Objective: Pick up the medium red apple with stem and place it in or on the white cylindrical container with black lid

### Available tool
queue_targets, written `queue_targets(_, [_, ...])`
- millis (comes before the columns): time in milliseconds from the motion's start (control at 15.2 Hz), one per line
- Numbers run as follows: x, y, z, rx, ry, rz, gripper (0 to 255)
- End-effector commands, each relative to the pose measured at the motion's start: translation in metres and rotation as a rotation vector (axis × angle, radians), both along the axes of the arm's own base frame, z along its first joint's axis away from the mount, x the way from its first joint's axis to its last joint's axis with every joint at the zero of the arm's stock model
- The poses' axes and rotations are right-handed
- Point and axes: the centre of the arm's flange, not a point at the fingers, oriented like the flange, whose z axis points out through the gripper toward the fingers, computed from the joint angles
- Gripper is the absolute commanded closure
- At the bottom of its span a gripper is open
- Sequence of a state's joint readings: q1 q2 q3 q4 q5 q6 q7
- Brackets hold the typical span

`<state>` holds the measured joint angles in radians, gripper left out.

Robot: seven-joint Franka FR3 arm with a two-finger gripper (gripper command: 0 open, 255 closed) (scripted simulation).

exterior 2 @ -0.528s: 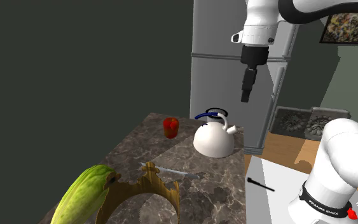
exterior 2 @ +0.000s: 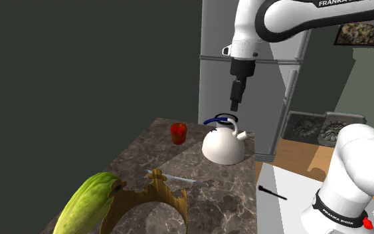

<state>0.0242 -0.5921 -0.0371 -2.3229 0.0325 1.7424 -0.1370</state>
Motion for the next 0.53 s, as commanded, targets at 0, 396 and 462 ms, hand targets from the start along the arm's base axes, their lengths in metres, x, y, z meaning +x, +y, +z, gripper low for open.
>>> queue_targets(0, [0.024, -0.008, -0.012, 0.008, -0.004, 0.006, 0])
queue_targets(396, [0.092, -0.024, -0.049, 0.036, -0.013, 0.023, 0])
queue_targets(462, [0.103, -0.026, -0.055, 0.040, -0.014, 0.026, 0])
